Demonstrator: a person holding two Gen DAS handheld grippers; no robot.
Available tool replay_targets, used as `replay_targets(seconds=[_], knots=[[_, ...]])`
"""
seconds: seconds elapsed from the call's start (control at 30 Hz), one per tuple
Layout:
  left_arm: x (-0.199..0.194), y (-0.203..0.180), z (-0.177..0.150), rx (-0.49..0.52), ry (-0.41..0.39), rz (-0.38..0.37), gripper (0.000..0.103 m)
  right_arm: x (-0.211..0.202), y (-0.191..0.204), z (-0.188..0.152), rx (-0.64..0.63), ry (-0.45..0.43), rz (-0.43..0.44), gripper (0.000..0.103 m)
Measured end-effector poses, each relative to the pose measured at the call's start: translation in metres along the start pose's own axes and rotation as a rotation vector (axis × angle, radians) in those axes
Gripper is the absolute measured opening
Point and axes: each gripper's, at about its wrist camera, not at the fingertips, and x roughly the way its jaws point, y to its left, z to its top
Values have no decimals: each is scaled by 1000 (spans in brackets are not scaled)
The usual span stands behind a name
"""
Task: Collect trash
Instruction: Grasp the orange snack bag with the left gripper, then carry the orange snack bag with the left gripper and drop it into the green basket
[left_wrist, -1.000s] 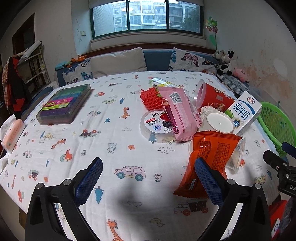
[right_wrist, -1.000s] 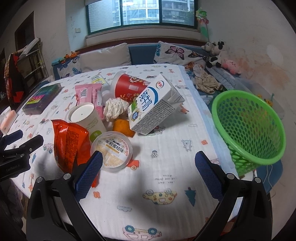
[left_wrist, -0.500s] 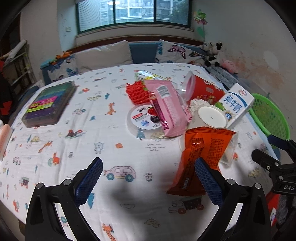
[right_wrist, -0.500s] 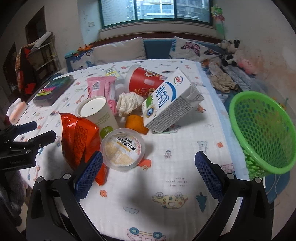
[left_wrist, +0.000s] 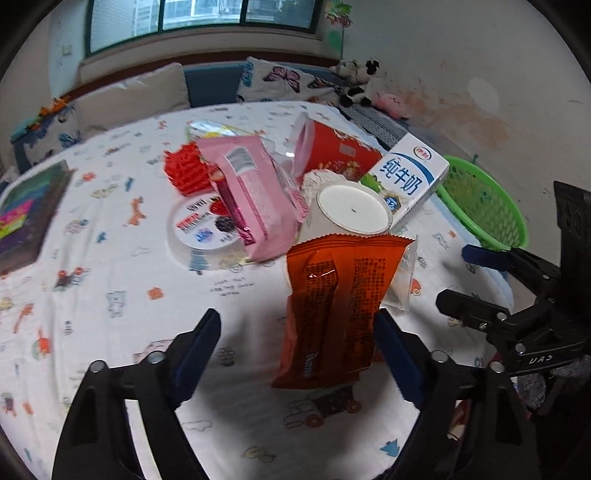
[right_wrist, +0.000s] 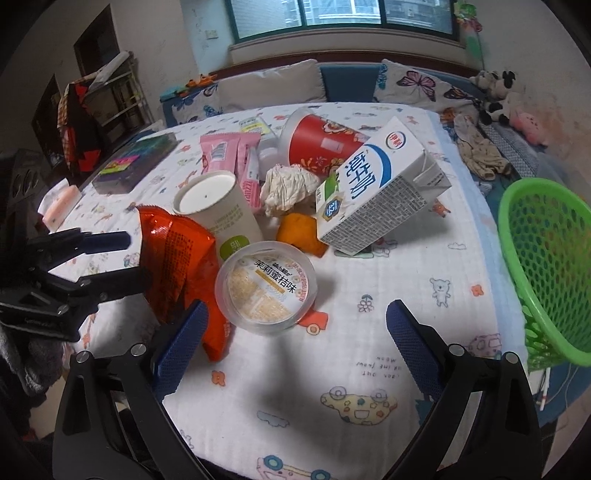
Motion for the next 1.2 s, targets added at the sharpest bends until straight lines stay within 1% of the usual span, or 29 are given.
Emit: replay_targets(seconds=[0.1, 0.27, 0.33, 0.4, 0.43, 0.5, 0.53, 0.6, 0.77, 1.0, 1.2], knots=[[8, 5, 2, -27, 23, -61, 69, 4, -1, 1, 0, 10, 23, 93], [11, 6, 2, -31, 24, -123, 60, 11, 0, 4, -14, 25, 63, 91], [14, 5, 3, -27, 29, -144, 54, 14, 3, 5, -24, 29, 77, 90], [14, 4, 2, -24, 31, -165, 46, 17, 4, 7, -28, 34, 92, 88], [15, 5, 3, -23, 33, -172, 44, 19, 4, 8, -32, 37, 100, 88], [15, 5, 2, -22, 34, -182, 36, 21, 5, 9, -39, 39, 111, 87], [15, 5, 2, -22, 34, -189, 34, 23, 6, 9, -43, 43, 111, 87], [15, 4, 2, -19, 34, -197, 27, 26, 5, 10, -46, 45, 120, 85], [10, 2, 0, -4, 25, -206, 18, 34, 3, 12, -35, 53, 133, 83], [-8, 9, -3, -11, -2, -195, 13, 36, -8, 15, 17, 62, 193, 83], [-29, 18, -6, -16, -34, -171, 13, 38, -16, 16, 38, 62, 198, 83]])
